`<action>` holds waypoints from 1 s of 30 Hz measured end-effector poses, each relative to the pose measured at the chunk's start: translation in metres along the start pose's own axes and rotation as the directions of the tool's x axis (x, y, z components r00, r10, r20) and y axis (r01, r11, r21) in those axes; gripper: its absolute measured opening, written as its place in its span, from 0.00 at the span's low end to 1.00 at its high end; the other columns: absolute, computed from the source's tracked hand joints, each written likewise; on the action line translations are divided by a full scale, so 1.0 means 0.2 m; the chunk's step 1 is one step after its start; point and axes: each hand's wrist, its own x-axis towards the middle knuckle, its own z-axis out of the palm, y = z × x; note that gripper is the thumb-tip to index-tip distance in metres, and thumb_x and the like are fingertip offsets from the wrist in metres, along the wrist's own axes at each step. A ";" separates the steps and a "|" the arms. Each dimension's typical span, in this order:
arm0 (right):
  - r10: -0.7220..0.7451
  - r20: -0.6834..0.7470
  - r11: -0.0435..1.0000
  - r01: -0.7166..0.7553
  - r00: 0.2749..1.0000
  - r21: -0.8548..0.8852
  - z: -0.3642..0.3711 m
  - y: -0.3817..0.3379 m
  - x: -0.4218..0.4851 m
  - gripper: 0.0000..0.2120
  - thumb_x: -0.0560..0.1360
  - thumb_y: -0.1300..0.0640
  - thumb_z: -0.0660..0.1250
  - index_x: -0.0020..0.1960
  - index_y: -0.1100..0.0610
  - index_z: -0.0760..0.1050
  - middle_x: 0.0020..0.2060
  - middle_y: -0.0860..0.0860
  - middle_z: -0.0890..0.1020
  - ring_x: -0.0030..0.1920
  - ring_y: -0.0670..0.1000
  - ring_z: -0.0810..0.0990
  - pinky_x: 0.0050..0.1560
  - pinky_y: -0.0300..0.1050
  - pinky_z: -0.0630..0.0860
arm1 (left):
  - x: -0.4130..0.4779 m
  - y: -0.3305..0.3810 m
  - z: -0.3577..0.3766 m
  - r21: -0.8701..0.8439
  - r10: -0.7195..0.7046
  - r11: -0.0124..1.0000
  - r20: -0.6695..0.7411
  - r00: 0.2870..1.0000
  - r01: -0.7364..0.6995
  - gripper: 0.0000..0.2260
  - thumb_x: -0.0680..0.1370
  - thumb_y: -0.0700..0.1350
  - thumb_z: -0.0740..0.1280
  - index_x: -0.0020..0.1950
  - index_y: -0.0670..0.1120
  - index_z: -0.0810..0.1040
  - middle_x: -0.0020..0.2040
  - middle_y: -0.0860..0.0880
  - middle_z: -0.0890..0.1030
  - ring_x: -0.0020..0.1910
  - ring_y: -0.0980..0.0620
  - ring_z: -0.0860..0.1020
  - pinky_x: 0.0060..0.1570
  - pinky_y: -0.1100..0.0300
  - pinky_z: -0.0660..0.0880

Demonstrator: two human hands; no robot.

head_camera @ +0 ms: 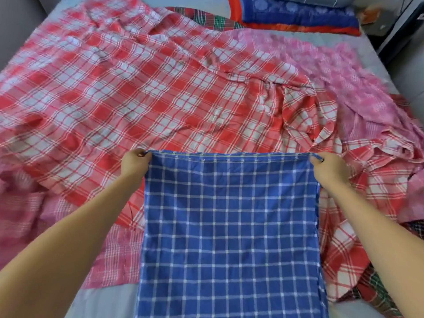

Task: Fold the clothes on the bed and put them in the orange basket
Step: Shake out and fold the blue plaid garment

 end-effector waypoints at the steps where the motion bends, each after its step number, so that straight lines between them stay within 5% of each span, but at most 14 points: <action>1: -0.004 -0.008 1.000 0.003 1.000 -0.010 0.04 0.00 0.05 0.12 0.79 0.55 0.61 0.49 0.62 0.78 0.44 0.63 0.80 0.45 0.62 0.77 0.41 0.48 0.67 | 0.05 -0.02 0.05 -0.005 -0.008 1.000 -0.012 1.000 0.008 0.09 0.76 0.39 0.66 0.52 0.35 0.79 0.42 0.42 0.78 0.43 0.48 0.75 0.46 0.54 0.72; 4: -0.031 0.028 0.999 0.032 0.999 -0.028 0.18 -0.03 0.19 0.12 0.79 0.56 0.61 0.52 0.63 0.78 0.46 0.64 0.80 0.46 0.63 0.77 0.40 0.47 0.67 | 0.21 -0.09 0.19 0.022 -0.037 0.999 -0.041 0.998 0.038 0.08 0.76 0.41 0.66 0.50 0.37 0.79 0.46 0.36 0.80 0.46 0.41 0.78 0.48 0.51 0.74; 7: -0.012 0.015 1.000 0.012 1.000 -0.015 0.33 -0.06 0.31 0.12 0.79 0.57 0.60 0.54 0.63 0.78 0.48 0.64 0.80 0.49 0.63 0.77 0.41 0.47 0.66 | 0.30 -0.13 0.28 0.045 -0.036 0.998 -0.073 0.997 0.039 0.06 0.77 0.41 0.64 0.47 0.39 0.78 0.43 0.39 0.78 0.43 0.46 0.75 0.43 0.54 0.70; 13: 0.083 0.135 0.989 -0.066 0.987 -0.132 0.57 0.00 0.32 0.16 0.78 0.58 0.62 0.64 0.61 0.70 0.56 0.64 0.77 0.56 0.65 0.75 0.50 0.53 0.71 | 0.34 -0.24 0.39 0.218 -0.119 0.967 -0.075 0.990 0.132 0.17 0.78 0.50 0.64 0.62 0.41 0.73 0.57 0.41 0.79 0.57 0.41 0.76 0.53 0.54 0.70; 18: -0.232 0.010 0.928 0.225 0.973 -0.298 0.49 0.07 -0.05 0.29 0.74 0.56 0.67 0.71 0.60 0.62 0.60 0.64 0.74 0.58 0.65 0.72 0.55 0.57 0.70 | 0.02 -0.31 0.24 0.505 0.182 0.860 -0.166 0.969 -0.075 0.20 0.77 0.49 0.65 0.63 0.38 0.70 0.58 0.36 0.75 0.58 0.36 0.71 0.59 0.47 0.64; 20: -0.411 0.055 0.864 0.408 0.910 -0.295 0.47 0.15 -0.30 0.26 0.73 0.58 0.70 0.68 0.62 0.68 0.58 0.63 0.76 0.56 0.65 0.75 0.56 0.58 0.72 | -0.23 -0.40 0.18 0.621 0.465 0.699 -0.015 0.885 -0.356 0.15 0.75 0.44 0.68 0.58 0.37 0.74 0.52 0.36 0.76 0.51 0.35 0.73 0.54 0.44 0.67; 23: -0.685 0.136 0.676 0.694 0.716 -0.246 0.46 0.31 -0.72 0.15 0.74 0.57 0.67 0.58 0.62 0.77 0.53 0.60 0.80 0.51 0.61 0.80 0.51 0.56 0.77 | -0.65 -0.58 0.14 0.476 0.701 0.327 0.458 0.547 -0.817 0.08 0.73 0.41 0.65 0.47 0.40 0.80 0.46 0.40 0.79 0.40 0.38 0.77 0.39 0.48 0.77; 25: -0.812 0.243 0.496 0.847 0.531 -0.193 0.46 0.43 -0.99 0.15 0.74 0.54 0.59 0.52 0.59 0.80 0.48 0.56 0.81 0.46 0.57 0.80 0.48 0.51 0.78 | -0.94 -0.71 0.11 0.307 0.598 0.196 0.715 0.362 -0.931 0.09 0.72 0.45 0.62 0.42 0.44 0.81 0.43 0.44 0.79 0.38 0.45 0.76 0.31 0.55 0.77; 27: -0.841 0.391 0.353 0.927 0.373 -0.125 0.46 0.57 -1.21 0.16 0.75 0.50 0.57 0.50 0.56 0.79 0.47 0.54 0.81 0.45 0.54 0.79 0.47 0.49 0.77 | -1.19 -0.86 0.06 0.210 0.443 0.142 0.861 0.251 -0.967 0.09 0.71 0.51 0.64 0.41 0.48 0.80 0.43 0.48 0.79 0.42 0.50 0.71 0.29 0.60 0.76; 30: -0.718 0.612 0.303 0.941 0.330 -0.152 0.46 0.81 -1.41 0.20 0.71 0.41 0.63 0.52 0.55 0.80 0.49 0.54 0.82 0.47 0.56 0.80 0.48 0.51 0.79 | -1.38 -1.04 -0.03 0.303 0.255 0.079 0.915 0.313 -0.950 0.26 0.70 0.63 0.57 0.53 0.47 0.82 0.52 0.45 0.80 0.53 0.46 0.71 0.40 0.54 0.79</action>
